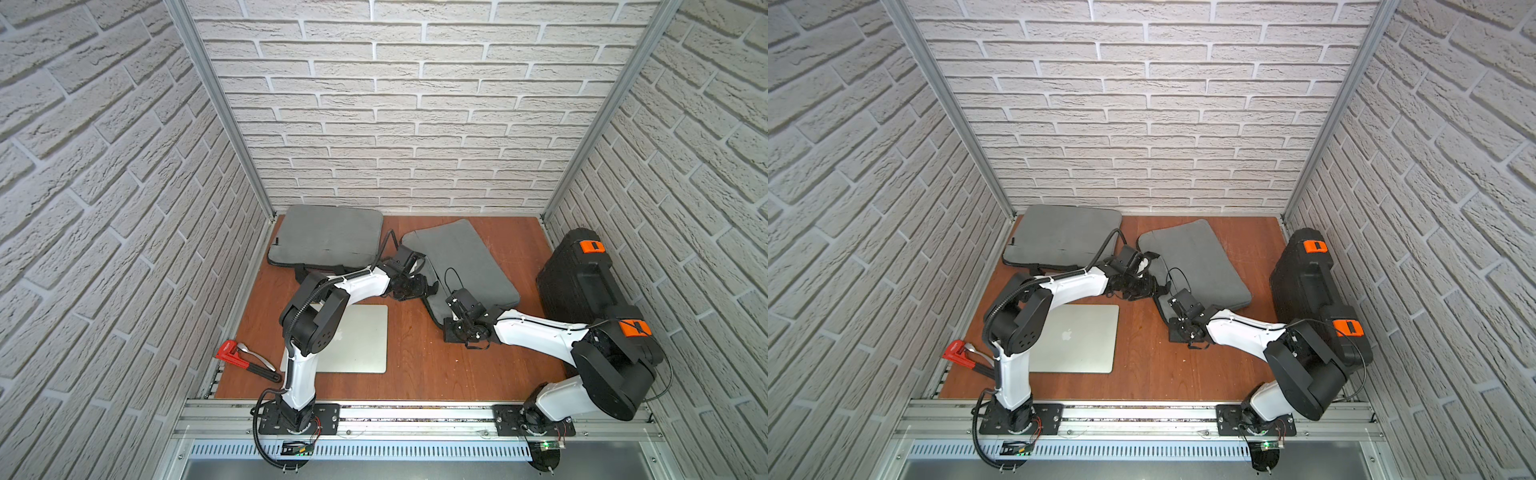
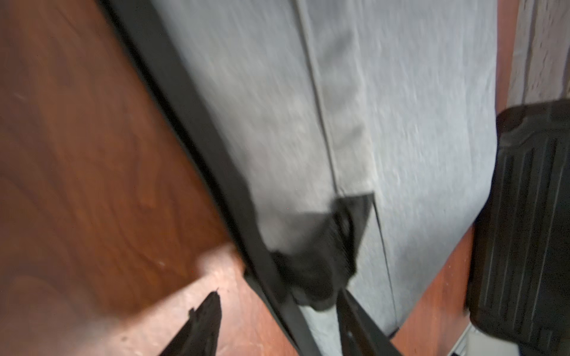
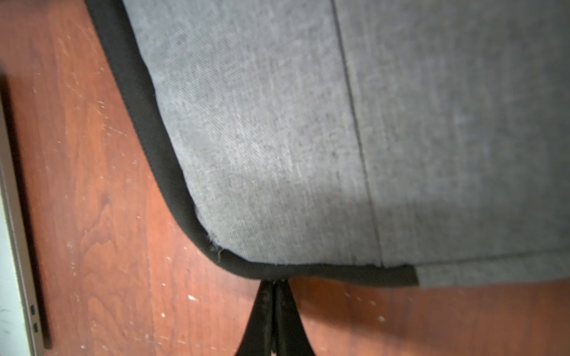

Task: Open the zippered laptop bag and take out the laptop
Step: Unzip the zipper on the zippered laptop bag.

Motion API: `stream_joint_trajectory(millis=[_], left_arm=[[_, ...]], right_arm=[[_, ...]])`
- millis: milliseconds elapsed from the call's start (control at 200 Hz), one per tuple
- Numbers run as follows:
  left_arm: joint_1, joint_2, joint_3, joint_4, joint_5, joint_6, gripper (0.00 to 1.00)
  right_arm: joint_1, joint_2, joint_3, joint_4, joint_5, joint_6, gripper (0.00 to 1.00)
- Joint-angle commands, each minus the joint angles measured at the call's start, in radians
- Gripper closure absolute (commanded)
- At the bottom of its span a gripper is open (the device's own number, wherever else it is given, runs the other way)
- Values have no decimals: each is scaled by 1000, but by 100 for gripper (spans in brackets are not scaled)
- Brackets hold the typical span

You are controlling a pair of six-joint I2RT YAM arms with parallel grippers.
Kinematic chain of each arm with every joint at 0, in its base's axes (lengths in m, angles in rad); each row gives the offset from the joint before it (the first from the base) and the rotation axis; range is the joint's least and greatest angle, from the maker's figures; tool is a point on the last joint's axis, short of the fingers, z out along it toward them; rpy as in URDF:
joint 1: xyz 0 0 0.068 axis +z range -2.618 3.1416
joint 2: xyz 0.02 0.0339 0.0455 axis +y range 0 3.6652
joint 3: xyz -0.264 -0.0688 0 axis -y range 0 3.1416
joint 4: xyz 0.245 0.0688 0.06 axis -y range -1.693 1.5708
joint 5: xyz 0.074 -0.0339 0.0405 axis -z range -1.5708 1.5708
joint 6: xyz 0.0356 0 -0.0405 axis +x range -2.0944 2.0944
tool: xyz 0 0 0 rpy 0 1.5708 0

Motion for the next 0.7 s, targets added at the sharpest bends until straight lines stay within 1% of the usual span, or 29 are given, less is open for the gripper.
stream_joint_trajectory(millis=[0,135,285,390,545,595,695], left_arm=[[-19,-27,-44,34,10,-24,40],[-31,-31,-89,61,8,-56,42],[-33,-34,-123,90,25,-78,48],[-40,-24,-130,109,39,-90,62],[-37,-12,-133,113,37,-105,92],[-34,-14,-136,110,30,-106,100],[-26,-24,-142,107,13,-107,100]], right_arm=[[31,34,59,59,-8,13,94],[43,56,95,66,1,2,94],[46,50,101,64,7,-6,94],[46,45,104,36,22,-17,94],[40,39,83,-16,51,-31,94],[36,36,73,-36,61,-36,94],[19,16,45,-72,81,-43,94]])
